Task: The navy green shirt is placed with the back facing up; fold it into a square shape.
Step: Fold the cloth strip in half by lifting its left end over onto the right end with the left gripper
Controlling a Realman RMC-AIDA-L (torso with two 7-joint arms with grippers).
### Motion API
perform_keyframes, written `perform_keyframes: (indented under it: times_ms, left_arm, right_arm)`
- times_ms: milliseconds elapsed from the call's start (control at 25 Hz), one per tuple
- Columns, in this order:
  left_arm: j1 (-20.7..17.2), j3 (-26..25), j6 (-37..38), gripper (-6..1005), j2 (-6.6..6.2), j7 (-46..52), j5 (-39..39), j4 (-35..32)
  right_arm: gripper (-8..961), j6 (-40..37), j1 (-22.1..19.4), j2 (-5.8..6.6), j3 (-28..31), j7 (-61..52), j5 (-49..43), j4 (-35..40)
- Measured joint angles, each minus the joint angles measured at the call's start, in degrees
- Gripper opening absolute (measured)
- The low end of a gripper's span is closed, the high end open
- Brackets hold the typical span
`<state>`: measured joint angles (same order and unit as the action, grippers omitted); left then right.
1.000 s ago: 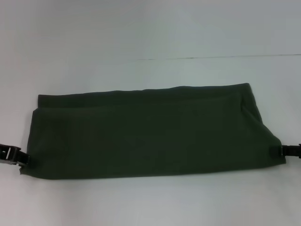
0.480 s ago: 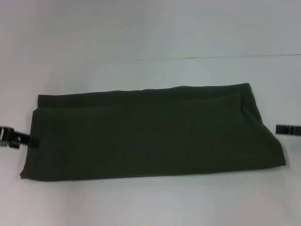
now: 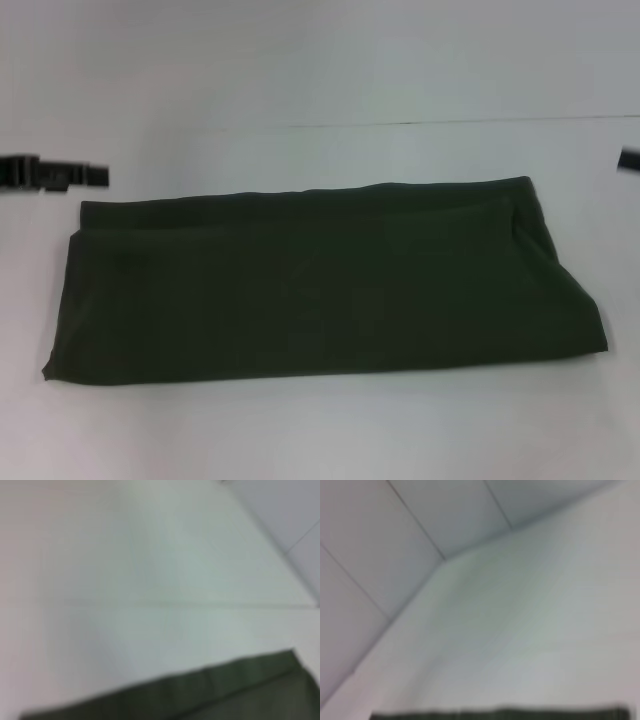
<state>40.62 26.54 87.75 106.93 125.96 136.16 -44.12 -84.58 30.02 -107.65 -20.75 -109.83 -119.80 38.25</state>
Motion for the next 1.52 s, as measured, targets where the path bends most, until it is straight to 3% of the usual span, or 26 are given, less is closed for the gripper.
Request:
perform_keyframes:
  times_ms: [120, 320, 440, 600, 920, 1080, 1520]
  left_arm:
    - [-0.21, 0.15, -1.31, 859, 0.88, -3.38, -3.87, 0.29]
    - [-0.26, 2.33, -4.37, 859, 2.09, -4.31, -3.88, 0.64]
    - [-1.01, 3.31, -5.79, 859, 2.09, -2.77, -3.55, 1.04]
    - [-1.70, 3.72, -6.26, 859, 1.09, 2.41, 0.35, 0.96]
    - [-1.43, 3.48, -0.41, 859, -1.37, 11.00, 9.43, 0.05]
    - [0.11, 4.27, -0.45, 859, -1.50, 14.56, 12.85, 0.11]
    - [5.55, 6.59, -3.13, 858, -1.69, 17.04, 21.37, 8.36]
  right_arm:
    - [875, 1.48, 0.45, -0.64, -0.19, 3.74, 4.77, -0.41]
    - [875, 0.91, 1.98, -2.60, -0.63, 9.94, 7.91, -0.49]
    - [875, -0.35, 2.46, -3.85, -0.80, 14.10, 8.01, -0.55]
    - [875, -0.95, 2.74, -4.61, -2.47, 16.75, 8.01, -0.56]
    - [875, -1.23, 2.70, -4.75, -8.92, 20.35, 7.76, -0.54]
    - [874, -1.38, 2.78, -4.57, -9.69, 20.64, 7.73, -0.53]
    - [874, -1.50, 3.09, -3.86, -11.41, 19.78, 7.56, -0.46]
